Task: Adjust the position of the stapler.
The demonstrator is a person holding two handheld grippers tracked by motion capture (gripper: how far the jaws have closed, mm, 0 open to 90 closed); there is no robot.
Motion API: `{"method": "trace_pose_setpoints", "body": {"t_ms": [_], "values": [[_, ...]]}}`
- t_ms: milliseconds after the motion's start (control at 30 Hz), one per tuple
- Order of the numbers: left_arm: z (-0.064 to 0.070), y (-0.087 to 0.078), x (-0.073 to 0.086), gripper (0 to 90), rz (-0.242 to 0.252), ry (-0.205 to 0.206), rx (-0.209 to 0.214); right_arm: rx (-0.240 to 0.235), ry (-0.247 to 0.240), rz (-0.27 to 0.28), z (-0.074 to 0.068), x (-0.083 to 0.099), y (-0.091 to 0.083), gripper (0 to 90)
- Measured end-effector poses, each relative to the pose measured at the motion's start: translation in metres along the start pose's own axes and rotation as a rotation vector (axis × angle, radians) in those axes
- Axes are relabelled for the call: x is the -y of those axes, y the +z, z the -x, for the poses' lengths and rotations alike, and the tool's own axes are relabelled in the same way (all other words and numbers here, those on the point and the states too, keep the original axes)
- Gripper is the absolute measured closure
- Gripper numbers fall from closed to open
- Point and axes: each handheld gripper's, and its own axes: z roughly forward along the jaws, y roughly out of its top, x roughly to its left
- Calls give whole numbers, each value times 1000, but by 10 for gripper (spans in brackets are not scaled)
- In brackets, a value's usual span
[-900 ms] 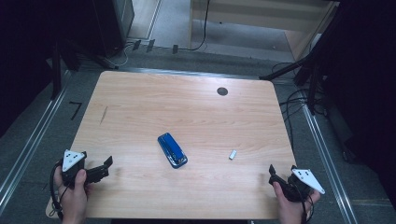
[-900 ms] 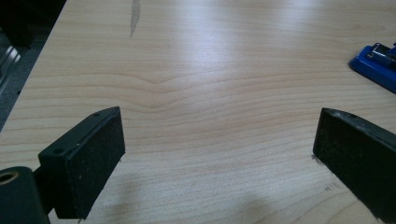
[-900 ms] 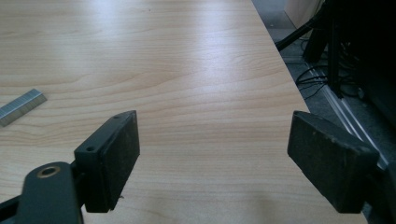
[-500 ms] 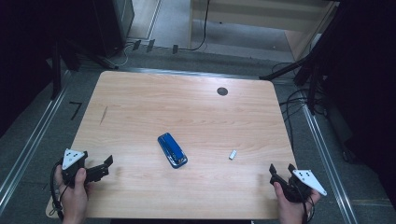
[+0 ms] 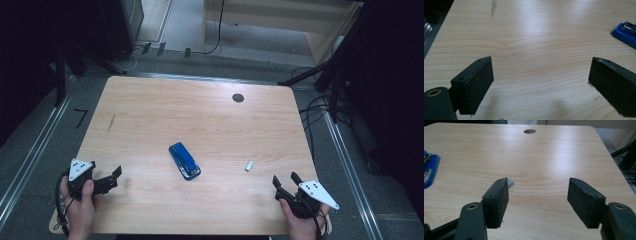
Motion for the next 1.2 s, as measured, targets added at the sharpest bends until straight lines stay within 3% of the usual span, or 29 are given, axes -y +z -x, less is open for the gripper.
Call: {"method": "trace_pose_setpoints", "body": {"t_ms": [133, 200, 300, 400, 567, 700, 800, 967, 1033, 1200], "values": [[1, -1, 0, 67, 5, 11, -4, -83, -9, -29, -20, -10, 3, 369], [1, -2, 1, 67, 17, 11, 2, -112, -45, -36, -31, -15, 5, 375], [-3, -2, 1, 68, 29, -29, -7, -145, -72, -42, -41, -21, 8, 377], [-2, -3, 1, 68, 35, -26, -14, -194, -82, -43, -55, -30, 14, 371], [-1, -2, 1, 68, 22, -10, -18, -222, -95, -48, -71, -39, 24, 366], [2, 0, 0, 68, 0, 29, -14, -245, -106, -52, -81, -43, 33, 365], [2, 0, 0, 68, 3, 26, -12, -255, -115, -63, -87, -43, 38, 364], [4, -1, 0, 88, 14, 36, -31, -280, -140, -95, -103, -45, 52, 386], [6, -1, 1, 151, 6, 51, -44, -285, -148, -108, -109, -45, 57, 404], [8, 0, 1, 137, 0, 71, -50, -312, -173, -137, -123, -46, 65, 409]]}}
